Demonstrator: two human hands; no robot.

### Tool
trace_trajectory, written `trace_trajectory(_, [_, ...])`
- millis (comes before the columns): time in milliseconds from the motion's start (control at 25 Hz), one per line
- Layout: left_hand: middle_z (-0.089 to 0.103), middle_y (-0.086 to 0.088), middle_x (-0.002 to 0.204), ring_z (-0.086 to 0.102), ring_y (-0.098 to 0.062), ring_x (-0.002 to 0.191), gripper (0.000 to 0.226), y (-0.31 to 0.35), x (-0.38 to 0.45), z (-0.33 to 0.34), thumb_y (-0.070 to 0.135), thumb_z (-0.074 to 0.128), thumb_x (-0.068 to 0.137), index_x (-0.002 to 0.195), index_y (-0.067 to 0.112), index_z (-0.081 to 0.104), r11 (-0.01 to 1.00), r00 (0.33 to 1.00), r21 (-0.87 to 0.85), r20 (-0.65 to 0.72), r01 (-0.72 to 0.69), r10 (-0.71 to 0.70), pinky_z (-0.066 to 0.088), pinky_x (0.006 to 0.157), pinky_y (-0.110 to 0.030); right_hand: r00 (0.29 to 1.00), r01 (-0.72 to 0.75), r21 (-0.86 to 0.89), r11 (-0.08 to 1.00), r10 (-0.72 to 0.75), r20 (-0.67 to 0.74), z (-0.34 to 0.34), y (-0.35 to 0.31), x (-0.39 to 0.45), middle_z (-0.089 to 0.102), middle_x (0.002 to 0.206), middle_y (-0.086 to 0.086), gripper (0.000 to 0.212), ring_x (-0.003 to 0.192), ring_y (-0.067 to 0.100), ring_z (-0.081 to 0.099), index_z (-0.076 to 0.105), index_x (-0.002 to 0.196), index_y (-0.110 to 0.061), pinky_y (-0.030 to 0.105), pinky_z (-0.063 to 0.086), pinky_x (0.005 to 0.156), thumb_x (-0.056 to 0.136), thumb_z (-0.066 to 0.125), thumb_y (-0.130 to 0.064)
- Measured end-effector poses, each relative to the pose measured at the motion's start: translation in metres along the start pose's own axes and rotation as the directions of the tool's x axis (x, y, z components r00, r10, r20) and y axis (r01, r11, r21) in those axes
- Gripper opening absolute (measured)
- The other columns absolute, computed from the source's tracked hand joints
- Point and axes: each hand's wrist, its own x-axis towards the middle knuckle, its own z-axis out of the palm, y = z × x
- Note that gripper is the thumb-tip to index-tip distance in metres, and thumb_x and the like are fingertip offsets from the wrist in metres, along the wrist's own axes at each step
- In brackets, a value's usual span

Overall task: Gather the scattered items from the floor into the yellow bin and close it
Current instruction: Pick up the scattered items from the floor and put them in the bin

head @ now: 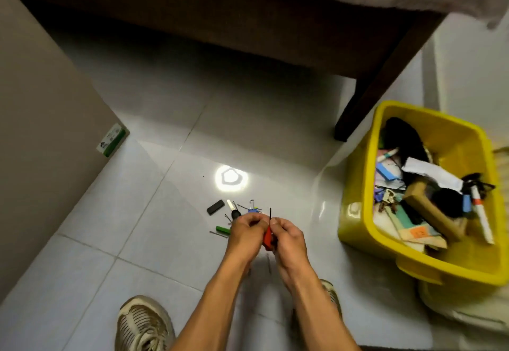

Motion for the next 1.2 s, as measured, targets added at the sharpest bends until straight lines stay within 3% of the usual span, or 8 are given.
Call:
trace_trajectory(200, [0.07, -0.006, 0.072, 0.062, -0.003, 0.057, 0.018, 0.098, -0.05, 0.088, 0.013, 0.058, 0.092, 0.083, 0.014, 0.074, 0.965, 0.927, 0.001, 0.28, -0.262, 0.251, 0.053, 0.056, -0.017, 0.948, 0.25, 0.23, 0.941, -0.188, -0.259, -0.07, -0.11, -0.036, 0.067, 0.083, 0.006, 0.013, 0.077, 0.016, 0.061, 0.068, 0.093, -0.012, 0.026, 0.047, 0.062, 0.097, 0.056, -0.013])
trace_trajectory(320, [0.069, -0.006, 0.09, 0.065, -0.013, 0.076, 0.026, 0.14, -0.067, 0.144, 0.002, 0.049, 0.095, 0.104, 0.009, 0.071, 0.973, 0.901, -0.077, 0.368, -0.218, 0.231, 0.056, 0.072, -0.026, 0.861, 0.338, 0.288, 0.896, -0.171, -0.478, -0.112, -0.17, -0.047, 0.07, 0.09, 0.007, 0.009, 0.077, 0.017, 0.066, 0.065, 0.093, -0.012, 0.027, 0.05, 0.061, 0.096, 0.057, -0.013])
trace_trajectory(480, [0.073, 0.013, 0.074, 0.068, 0.002, 0.066, 0.034, 0.123, -0.064, 0.141, 0.0, 0.044, 0.093, 0.099, 0.021, 0.07, 0.981, 0.934, -0.142, 0.313, -0.134, 0.173, 0.055, 0.06, -0.016, 0.826, 0.329, 0.244, 0.912, -0.153, -0.543, -0.119, -0.18, -0.041, 0.06, 0.121, 0.011, 0.03, 0.106, 0.027, 0.061, 0.054, 0.127, -0.01, 0.037, 0.049, 0.083, 0.098, 0.052, -0.019])
trace_trajectory(640, [0.068, 0.002, 0.111, 0.064, -0.015, 0.102, 0.033, 0.049, -0.035, 0.072, 0.013, 0.05, 0.095, 0.123, 0.022, 0.063, 0.997, 0.994, -0.063, 0.093, -0.054, 0.06, 0.055, 0.09, -0.032, 0.736, 0.368, -0.143, 0.919, -0.382, -0.559, -0.072, -0.123, -0.043, 0.057, 0.129, -0.001, 0.041, 0.112, 0.016, 0.055, 0.051, 0.137, -0.025, 0.024, 0.047, 0.084, 0.097, 0.052, -0.017])
trace_trajectory(760, [0.067, -0.001, 0.111, 0.063, -0.016, 0.093, 0.03, -0.004, -0.009, 0.005, 0.013, 0.052, 0.093, 0.119, 0.022, 0.065, 0.999, 0.995, 0.02, -0.096, 0.038, -0.036, 0.052, 0.08, -0.029, 0.846, 0.331, -0.297, 0.896, -0.421, -0.327, -0.032, -0.065, -0.039, 0.067, 0.109, -0.001, 0.022, 0.091, 0.015, 0.065, 0.06, 0.113, -0.028, 0.036, 0.058, 0.077, 0.096, 0.052, -0.016])
trace_trajectory(880, [0.068, -0.003, 0.117, 0.063, -0.022, 0.098, 0.031, -0.058, 0.011, -0.044, 0.014, 0.055, 0.087, 0.114, 0.023, 0.067, 0.943, 0.951, 0.257, -0.278, 0.209, -0.135, 0.049, 0.086, -0.03, 0.983, 0.09, -0.472, 0.877, -0.154, -0.097, -0.008, -0.003, -0.022, 0.07, 0.104, 0.004, 0.022, 0.09, 0.022, 0.068, 0.066, 0.11, -0.02, 0.044, 0.057, 0.086, 0.092, 0.056, -0.013])
trace_trajectory(1000, [0.065, -0.004, 0.122, 0.062, -0.026, 0.106, 0.036, -0.1, 0.023, -0.051, 0.031, 0.066, 0.086, 0.12, 0.019, 0.06, 0.828, 0.922, 0.441, -0.322, 0.347, -0.215, 0.046, 0.082, -0.028, 0.992, -0.085, -0.694, 0.715, -0.002, -0.124, -0.008, 0.049, 0.002, 0.07, 0.113, 0.004, 0.024, 0.097, 0.022, 0.065, 0.069, 0.11, -0.018, 0.032, 0.052, 0.088, 0.089, 0.058, -0.013])
trace_trajectory(1200, [0.058, -0.003, 0.109, 0.058, -0.026, 0.1, 0.045, -0.132, 0.044, -0.023, 0.049, 0.07, 0.08, 0.106, 0.016, 0.055, 0.764, 0.943, 0.606, -0.334, 0.223, -0.011, 0.051, 0.079, -0.037, 0.987, -0.115, -0.898, 0.426, -0.056, -0.153, -0.007, 0.088, 0.024, 0.071, 0.105, 0.003, 0.021, 0.086, 0.019, 0.06, 0.067, 0.108, -0.019, 0.025, 0.043, 0.073, 0.091, 0.063, -0.032])
